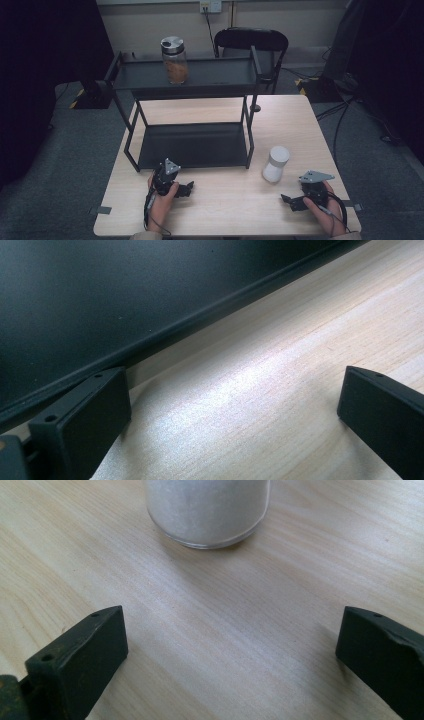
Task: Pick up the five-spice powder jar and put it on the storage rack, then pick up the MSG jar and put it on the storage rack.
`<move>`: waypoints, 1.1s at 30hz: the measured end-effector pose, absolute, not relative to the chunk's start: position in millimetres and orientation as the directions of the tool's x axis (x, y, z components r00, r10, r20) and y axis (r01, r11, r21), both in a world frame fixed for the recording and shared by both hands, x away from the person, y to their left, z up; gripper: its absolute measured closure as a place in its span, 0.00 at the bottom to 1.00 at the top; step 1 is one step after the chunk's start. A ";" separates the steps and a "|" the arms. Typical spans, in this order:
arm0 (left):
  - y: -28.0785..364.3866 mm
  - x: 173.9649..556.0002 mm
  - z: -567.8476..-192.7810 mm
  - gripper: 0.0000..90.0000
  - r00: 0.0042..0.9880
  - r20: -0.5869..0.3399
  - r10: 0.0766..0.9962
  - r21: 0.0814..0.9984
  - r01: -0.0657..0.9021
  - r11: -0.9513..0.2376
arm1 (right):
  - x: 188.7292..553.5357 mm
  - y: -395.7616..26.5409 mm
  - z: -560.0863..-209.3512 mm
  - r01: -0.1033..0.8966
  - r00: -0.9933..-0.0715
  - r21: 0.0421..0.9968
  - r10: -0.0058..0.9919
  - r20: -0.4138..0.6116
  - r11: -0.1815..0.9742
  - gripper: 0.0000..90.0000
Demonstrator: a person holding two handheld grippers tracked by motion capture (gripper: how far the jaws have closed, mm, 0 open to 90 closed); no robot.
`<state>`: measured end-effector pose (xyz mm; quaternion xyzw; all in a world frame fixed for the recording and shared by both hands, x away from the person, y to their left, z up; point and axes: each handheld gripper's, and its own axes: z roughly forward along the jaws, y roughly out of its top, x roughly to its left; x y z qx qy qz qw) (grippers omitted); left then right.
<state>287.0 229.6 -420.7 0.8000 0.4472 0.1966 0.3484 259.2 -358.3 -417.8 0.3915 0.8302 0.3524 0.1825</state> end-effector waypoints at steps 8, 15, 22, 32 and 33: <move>229.1 285.4 -420.7 0.00 0.520 0.003 0.854 0.733 0.580 -0.355 | 259.2 -358.2 -417.7 0.522 -0.627 0.728 0.779 -0.027 0.445 0.00; 230.6 277.6 -421.0 0.00 0.520 0.001 0.854 0.734 0.580 -0.354 | 259.2 -358.2 -417.6 0.522 -0.627 0.728 0.779 -0.027 0.445 0.00; 231.1 273.0 -421.1 0.00 0.517 0.002 0.856 0.734 0.581 -0.353 | 260.0 -358.3 -417.3 0.523 -0.628 0.727 0.778 -0.025 0.445 0.00; 231.1 272.9 -421.2 0.00 0.517 0.002 0.856 0.734 0.580 -0.353 | 270.7 -360.6 -412.0 0.539 -0.636 0.722 0.772 0.011 0.434 0.01; 231.1 272.9 -421.2 0.00 0.517 0.002 0.856 0.734 0.580 -0.353 | 271.0 -360.7 -411.0 0.535 -0.639 0.725 0.769 0.010 0.435 0.01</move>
